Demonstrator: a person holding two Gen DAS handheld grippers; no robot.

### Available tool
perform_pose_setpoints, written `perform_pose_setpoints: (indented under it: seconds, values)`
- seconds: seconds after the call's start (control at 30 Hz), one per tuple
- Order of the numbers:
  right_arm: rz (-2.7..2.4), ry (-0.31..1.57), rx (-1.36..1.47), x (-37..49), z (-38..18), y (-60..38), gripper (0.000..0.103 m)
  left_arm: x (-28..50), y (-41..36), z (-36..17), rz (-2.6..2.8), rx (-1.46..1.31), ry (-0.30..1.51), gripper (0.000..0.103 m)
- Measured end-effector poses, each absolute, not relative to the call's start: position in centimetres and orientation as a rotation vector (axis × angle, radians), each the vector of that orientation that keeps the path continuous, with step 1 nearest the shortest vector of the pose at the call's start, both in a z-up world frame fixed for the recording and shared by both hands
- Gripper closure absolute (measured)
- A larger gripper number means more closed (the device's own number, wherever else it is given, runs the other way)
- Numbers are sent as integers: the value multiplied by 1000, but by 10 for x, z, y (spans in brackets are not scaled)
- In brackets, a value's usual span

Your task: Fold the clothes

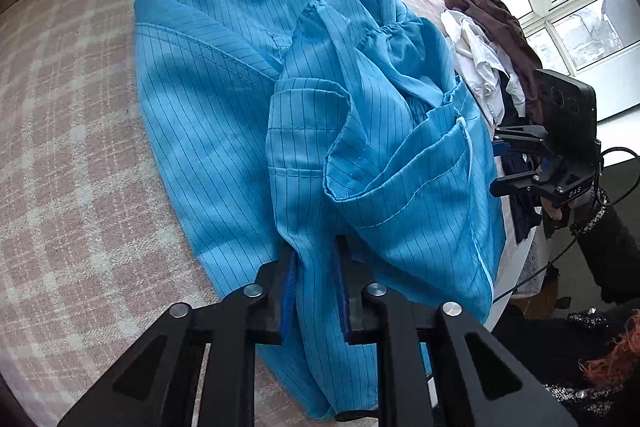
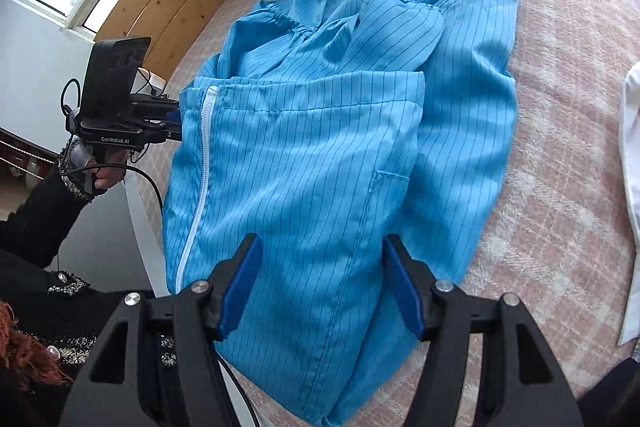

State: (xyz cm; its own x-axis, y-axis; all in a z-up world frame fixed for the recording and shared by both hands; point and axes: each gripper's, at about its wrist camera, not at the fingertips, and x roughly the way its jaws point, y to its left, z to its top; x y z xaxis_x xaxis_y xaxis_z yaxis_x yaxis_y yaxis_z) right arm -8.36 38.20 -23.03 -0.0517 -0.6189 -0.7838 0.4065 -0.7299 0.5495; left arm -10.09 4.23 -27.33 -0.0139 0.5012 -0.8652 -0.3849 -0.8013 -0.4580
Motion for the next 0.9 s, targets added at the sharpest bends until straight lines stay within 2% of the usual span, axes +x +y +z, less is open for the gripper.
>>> perform_pose_setpoints:
  seconds: [0.03, 0.1, 0.13, 0.3, 0.4, 0.5, 0.57, 0.7, 0.77, 0.9]
  values:
    - [-1851, -235, 1513, -83, -230, 382, 48, -101, 41, -274, 1876, -1669, -133, 97]
    - [-1839, -248, 1507, -82, -229, 383, 87, -100, 37, -272, 1877, -1671, -162, 100]
    - [-1833, -263, 1510, -82, -228, 383, 90, -99, 35, -269, 1889, -1664, -162, 101]
    - [-1853, -316, 1460, -78, -213, 395, 96, -89, 22, -246, 1919, -1629, -199, 102]
    - [-1892, -362, 1431, -69, -199, 405, 98, -81, 0, -235, 1936, -1654, -308, 102]
    - [-1961, -390, 1457, -61, -198, 424, 98, -69, -18, -241, 1938, -1702, -408, 100]
    - [-1970, -346, 1527, -61, -211, 426, 97, -70, -12, -266, 1904, -1752, -434, 97]
    - [-1968, -210, 1595, -63, -224, 412, 95, -75, -3, -291, 1882, -1801, -410, 97]
    - [-1957, -234, 1607, -64, -221, 415, 95, -76, 1, -297, 1877, -1811, -392, 98]
    - [-1914, -274, 1563, -56, -204, 420, 96, -65, 4, -273, 1887, -1732, -344, 99]
